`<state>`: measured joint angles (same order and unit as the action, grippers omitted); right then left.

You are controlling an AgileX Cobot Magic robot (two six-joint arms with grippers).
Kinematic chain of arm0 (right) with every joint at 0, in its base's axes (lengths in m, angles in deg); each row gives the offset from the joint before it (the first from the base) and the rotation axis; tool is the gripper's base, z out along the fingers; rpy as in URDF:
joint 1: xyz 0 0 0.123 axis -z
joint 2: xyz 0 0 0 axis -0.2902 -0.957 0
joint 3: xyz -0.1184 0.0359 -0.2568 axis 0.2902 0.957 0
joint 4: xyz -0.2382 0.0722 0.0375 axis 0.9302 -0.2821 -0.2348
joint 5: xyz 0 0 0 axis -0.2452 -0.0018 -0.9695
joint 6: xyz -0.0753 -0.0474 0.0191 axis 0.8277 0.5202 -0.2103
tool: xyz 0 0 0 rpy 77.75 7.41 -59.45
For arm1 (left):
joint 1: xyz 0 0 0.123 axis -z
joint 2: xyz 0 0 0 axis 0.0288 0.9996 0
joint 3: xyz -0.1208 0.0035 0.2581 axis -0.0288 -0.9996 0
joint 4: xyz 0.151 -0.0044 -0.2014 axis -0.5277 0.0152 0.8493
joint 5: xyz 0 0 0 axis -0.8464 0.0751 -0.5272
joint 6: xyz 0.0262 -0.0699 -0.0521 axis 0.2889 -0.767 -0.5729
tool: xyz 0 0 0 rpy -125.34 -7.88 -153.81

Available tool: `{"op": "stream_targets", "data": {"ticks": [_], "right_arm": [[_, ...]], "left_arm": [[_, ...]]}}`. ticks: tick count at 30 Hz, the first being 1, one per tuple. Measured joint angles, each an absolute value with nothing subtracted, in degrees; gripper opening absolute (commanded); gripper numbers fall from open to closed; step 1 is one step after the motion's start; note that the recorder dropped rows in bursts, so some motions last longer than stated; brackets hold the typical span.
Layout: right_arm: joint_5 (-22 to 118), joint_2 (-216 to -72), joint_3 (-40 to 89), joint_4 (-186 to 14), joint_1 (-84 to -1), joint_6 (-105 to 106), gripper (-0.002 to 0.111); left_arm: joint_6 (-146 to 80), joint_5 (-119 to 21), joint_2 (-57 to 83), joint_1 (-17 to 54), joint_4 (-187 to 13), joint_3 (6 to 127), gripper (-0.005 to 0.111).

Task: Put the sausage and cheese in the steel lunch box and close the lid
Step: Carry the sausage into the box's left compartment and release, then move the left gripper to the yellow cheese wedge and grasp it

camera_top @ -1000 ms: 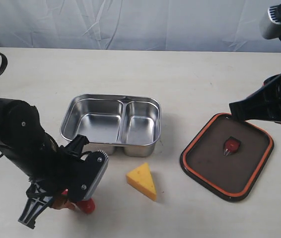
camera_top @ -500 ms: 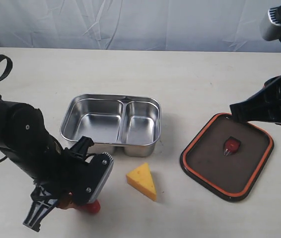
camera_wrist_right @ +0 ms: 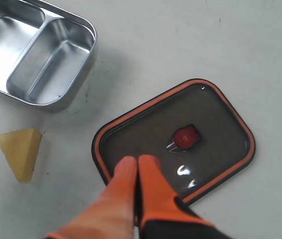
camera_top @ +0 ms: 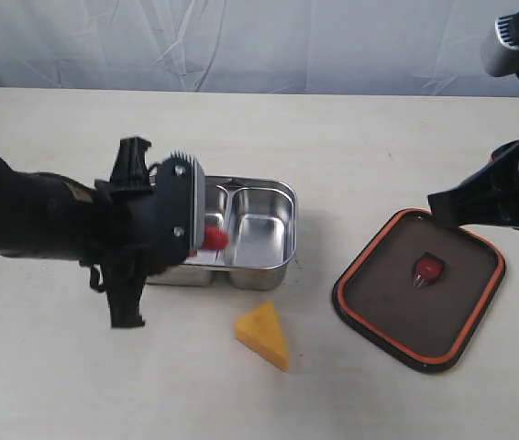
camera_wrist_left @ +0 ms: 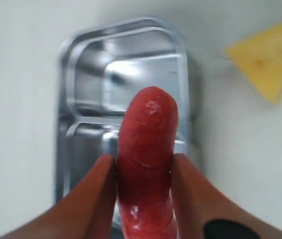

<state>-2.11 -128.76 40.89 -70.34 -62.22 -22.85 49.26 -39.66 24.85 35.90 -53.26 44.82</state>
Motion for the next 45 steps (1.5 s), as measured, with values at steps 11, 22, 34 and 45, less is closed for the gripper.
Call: {"op": "stream_targets", "data": {"ticks": [11, 22, 34, 45], "right_arm": [[-2.11, -128.76, 40.89, -71.12, -62.22, -22.85, -0.001], [-2.11, -128.76, 40.89, -72.37, -62.22, -22.85, -0.001], [-3.05, -128.76, 40.89, -72.37, -62.22, -22.85, -0.001], [-6.30, -128.76, 40.89, -66.37, -62.22, -22.85, -0.001]], "left_arm": [[47.10, -53.19, 38.03, 31.50, -41.88, 53.14, 0.000], [47.10, -55.86, 41.99, 30.98, -25.75, 54.22, 0.035], [46.89, -54.91, 41.99, 30.98, -24.00, 54.22, 0.058], [53.27, -26.92, 33.95, 33.70, -52.71, 54.48, 0.058]]}}
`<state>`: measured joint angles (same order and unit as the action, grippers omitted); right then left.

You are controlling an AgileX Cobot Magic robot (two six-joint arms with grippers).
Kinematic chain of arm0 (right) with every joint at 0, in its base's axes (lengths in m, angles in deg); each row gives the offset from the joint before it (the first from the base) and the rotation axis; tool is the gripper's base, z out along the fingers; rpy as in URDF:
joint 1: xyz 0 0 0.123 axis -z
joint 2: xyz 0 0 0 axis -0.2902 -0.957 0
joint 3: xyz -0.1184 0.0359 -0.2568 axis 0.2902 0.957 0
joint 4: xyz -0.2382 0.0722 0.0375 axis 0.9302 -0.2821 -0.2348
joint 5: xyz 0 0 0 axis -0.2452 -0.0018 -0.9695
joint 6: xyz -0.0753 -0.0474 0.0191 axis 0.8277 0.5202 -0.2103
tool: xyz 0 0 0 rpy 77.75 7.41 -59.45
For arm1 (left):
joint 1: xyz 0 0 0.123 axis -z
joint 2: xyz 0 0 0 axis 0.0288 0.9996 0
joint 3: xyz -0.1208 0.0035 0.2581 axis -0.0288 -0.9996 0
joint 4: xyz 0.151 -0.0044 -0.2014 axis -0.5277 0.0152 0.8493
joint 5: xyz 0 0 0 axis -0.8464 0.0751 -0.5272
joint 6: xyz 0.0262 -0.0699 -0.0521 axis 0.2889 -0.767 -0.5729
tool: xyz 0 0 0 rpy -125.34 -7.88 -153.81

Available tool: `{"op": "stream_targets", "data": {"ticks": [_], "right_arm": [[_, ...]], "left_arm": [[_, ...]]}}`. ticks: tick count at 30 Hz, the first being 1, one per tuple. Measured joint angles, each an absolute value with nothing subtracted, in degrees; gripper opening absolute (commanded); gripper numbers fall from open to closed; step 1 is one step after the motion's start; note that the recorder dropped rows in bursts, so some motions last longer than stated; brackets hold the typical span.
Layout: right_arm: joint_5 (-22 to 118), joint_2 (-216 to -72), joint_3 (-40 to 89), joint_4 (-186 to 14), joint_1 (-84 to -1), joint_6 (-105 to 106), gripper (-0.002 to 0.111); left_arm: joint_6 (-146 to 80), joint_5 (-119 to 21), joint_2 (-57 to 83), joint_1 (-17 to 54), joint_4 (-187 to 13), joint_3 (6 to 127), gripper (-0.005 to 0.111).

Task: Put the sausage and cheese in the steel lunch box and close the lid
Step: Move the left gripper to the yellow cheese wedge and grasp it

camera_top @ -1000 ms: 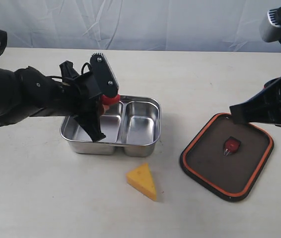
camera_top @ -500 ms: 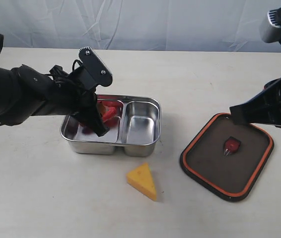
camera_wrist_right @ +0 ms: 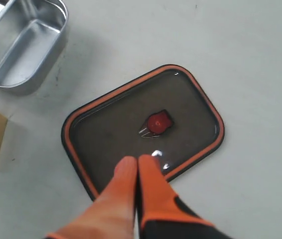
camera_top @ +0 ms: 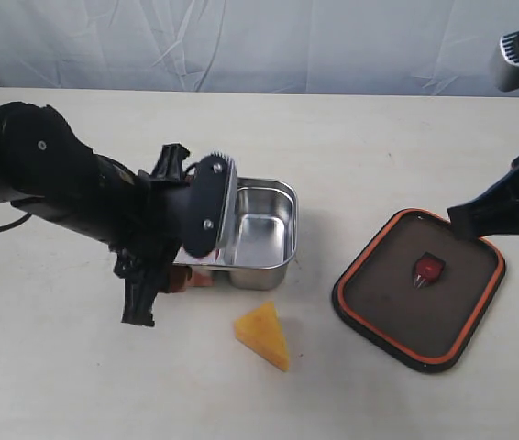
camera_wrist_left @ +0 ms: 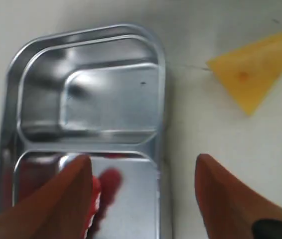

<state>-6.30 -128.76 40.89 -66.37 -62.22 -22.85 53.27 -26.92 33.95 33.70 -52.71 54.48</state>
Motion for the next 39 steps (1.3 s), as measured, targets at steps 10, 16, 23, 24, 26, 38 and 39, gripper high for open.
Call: {"op": "stream_targets", "data": {"ticks": [10, 16, 23, 24, 26, 38, 39], "right_arm": [[-6.44, -128.76, 40.89, -65.26, -62.22, -22.85, -0.001], [-6.52, -128.76, 40.89, -64.01, -62.22, -22.85, -0.001], [-6.47, -128.76, 42.18, -64.01, -62.22, -21.64, -0.001], [-6.47, -128.76, 42.65, -64.01, -62.22, -21.64, -0.001], [-6.23, -128.76, 43.97, -64.01, -62.22, -21.64, -0.001], [-4.73, -128.76, 46.76, -63.93, -62.22, -21.64, -0.001], [-4.74, -128.76, 46.76, -63.93, -62.22, -21.64, -0.001]], "left_arm": [[69.68, -24.63, 32.68, 43.64, -57.02, 54.48, 0.058], [75.16, -24.97, 33.94, 49.28, -59.75, 54.48, 0.058], [75.26, -26.29, 41.21, 49.28, -60.92, 57.48, 0.058], [75.26, -26.29, 41.55, 49.28, -61.02, 57.98, 0.058], [75.29, -26.29, 42.43, 49.28, -61.22, 59.15, 0.058], [75.29, -21.69, 46.59, 49.84, -66.32, 61.87, 0.058], [75.29, -21.69, 47.00, 50.11, -66.44, 61.87, 0.058]]}}
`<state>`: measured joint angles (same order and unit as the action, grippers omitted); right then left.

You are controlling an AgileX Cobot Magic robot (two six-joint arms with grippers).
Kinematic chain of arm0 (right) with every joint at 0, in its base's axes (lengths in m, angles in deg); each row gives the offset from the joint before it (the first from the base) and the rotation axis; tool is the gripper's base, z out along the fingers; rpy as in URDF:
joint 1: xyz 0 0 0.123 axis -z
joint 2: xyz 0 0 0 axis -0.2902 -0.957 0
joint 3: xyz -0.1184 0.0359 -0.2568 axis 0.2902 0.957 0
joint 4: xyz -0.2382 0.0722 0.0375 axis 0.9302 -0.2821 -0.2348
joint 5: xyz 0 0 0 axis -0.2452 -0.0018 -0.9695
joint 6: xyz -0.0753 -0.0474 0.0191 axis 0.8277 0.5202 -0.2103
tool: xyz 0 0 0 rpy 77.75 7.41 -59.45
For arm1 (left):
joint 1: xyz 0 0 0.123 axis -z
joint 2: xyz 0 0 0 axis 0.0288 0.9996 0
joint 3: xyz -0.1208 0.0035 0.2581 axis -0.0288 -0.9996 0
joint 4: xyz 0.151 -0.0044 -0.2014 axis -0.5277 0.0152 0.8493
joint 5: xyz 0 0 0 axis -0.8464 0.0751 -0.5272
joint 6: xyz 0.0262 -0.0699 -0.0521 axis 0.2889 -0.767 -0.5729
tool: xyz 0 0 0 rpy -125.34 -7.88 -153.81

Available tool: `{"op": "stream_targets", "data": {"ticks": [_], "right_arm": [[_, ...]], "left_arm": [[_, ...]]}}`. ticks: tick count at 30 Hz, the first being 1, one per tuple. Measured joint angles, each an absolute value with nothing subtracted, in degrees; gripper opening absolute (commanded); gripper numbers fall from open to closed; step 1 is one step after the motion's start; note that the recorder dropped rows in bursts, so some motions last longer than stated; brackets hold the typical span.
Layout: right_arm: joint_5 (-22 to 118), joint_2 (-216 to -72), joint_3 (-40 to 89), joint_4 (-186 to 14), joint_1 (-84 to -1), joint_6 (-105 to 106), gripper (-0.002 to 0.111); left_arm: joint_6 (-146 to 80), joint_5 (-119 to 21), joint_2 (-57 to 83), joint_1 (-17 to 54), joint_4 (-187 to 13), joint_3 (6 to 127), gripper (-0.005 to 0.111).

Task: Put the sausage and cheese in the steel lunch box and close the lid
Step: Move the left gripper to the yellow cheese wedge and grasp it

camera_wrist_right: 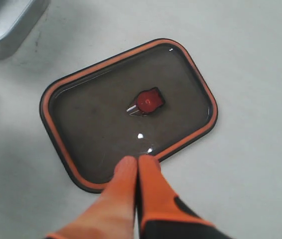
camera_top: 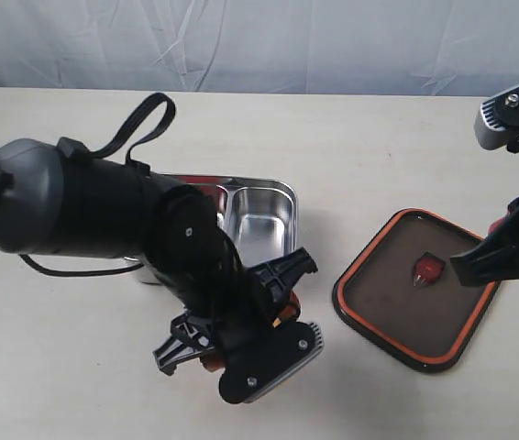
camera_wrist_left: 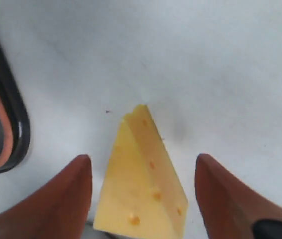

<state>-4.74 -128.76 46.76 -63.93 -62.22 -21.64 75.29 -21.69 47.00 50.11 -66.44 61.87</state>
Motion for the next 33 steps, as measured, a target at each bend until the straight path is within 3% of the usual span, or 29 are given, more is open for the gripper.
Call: {"op": "stream_targets", "data": {"ticks": [10, 20, 33], "right_arm": [[-4.70, -128.76, 46.76, -63.93, -62.22, -21.49, -0.001], [-4.49, -128.76, 46.76, -63.93, -62.22, -21.49, -0.001], [-4.49, -128.76, 46.76, -63.93, -62.22, -21.49, -0.001]], "left_arm": [[73.46, -21.70, 51.85, 51.93, -69.66, 64.49, 0.055], [72.16, -22.05, 52.77, 51.93, -71.99, 65.40, 0.000], [69.69, -30.59, 51.38, 58.67, -73.95, 65.40, 0.000]]}}
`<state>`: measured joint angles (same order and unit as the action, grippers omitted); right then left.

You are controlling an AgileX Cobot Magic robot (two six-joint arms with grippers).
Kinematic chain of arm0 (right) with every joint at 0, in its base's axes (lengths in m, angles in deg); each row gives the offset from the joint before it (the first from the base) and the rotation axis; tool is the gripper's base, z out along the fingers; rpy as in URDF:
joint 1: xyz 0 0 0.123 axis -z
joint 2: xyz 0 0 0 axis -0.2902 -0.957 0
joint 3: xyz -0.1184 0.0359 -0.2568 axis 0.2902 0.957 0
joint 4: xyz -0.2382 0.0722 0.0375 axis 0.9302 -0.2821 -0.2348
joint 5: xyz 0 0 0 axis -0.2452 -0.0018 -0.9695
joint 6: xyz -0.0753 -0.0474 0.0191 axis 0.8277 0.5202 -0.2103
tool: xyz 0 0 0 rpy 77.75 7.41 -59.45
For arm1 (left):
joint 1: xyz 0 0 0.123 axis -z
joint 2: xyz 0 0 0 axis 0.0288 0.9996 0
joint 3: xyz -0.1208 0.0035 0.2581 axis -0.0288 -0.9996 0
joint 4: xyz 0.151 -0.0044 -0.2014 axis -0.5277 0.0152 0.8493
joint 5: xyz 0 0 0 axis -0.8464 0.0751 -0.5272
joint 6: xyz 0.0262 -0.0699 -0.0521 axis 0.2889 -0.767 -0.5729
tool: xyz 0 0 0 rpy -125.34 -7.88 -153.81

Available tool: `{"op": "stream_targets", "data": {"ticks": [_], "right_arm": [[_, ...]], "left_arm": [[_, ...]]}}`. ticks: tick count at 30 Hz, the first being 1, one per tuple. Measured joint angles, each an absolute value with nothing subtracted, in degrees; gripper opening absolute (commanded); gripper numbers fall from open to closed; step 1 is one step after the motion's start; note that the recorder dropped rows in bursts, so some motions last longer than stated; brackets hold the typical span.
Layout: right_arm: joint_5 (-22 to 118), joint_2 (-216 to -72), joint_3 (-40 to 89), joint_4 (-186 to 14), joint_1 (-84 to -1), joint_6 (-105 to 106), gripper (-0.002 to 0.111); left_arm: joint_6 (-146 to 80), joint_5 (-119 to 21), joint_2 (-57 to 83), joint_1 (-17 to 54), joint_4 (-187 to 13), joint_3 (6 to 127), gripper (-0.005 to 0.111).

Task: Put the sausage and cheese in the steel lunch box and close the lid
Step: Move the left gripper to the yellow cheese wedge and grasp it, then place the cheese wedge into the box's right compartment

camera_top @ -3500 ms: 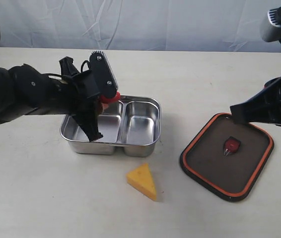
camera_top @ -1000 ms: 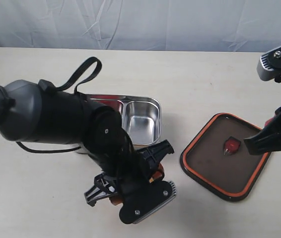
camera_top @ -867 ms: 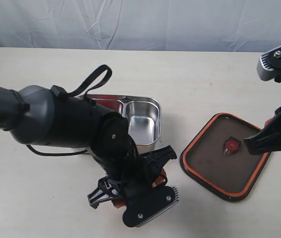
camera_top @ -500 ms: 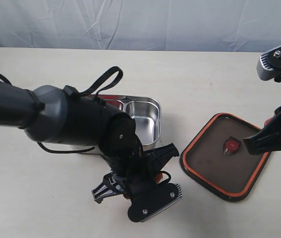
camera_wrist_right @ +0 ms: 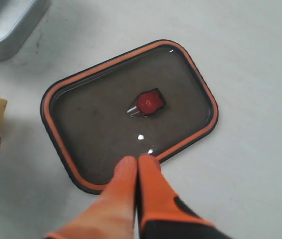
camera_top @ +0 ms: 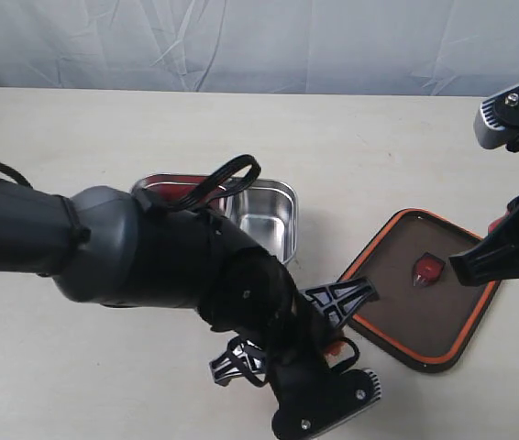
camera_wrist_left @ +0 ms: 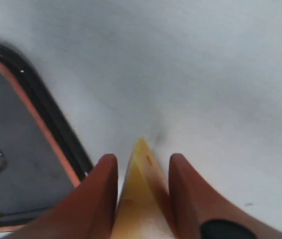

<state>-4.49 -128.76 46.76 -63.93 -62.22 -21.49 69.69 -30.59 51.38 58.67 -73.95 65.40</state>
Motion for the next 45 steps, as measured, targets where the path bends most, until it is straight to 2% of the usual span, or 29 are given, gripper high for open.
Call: {"op": "stream_targets", "data": {"ticks": [6, 13, 24, 32, 40, 42, 45], "right_arm": [[-4.49, -128.76, 46.76, -63.93, -62.22, -21.49, -0.001], [-4.49, -128.65, 46.76, -63.93, -62.22, -21.38, -0.001], [-2.09, -119.61, 46.87, -62.32, -62.22, -21.85, -0.001], [-2.20, -116.28, 46.87, -61.44, -62.22, -22.65, -0.001], [-2.65, -116.28, 46.87, -61.44, -62.22, -22.65, -0.001], [-3.39, -116.28, 46.87, -61.44, -62.22, -22.65, -0.001], [-4.55, -116.28, 46.87, -61.34, -62.22, -22.65, -0.001]], "left_arm": [[67.83, -32.38, 49.22, 59.20, -73.95, 65.40, 0.000], [59.25, -41.60, 44.73, 58.71, -73.95, 65.40, 0.000], [50.50, -44.06, 44.30, 50.74, -73.82, 65.40, 0.000], [49.90, -45.33, 44.83, 44.55, -65.89, 65.40, 0.000], [49.78, -46.19, 49.34, 43.69, -61.81, 65.40, 0.001], [49.78, -47.00, 50.32, 43.69, -61.48, 65.40, 0.007], [49.78, -47.43, 51.04, 43.69, -61.29, 65.40, 0.023]]}}
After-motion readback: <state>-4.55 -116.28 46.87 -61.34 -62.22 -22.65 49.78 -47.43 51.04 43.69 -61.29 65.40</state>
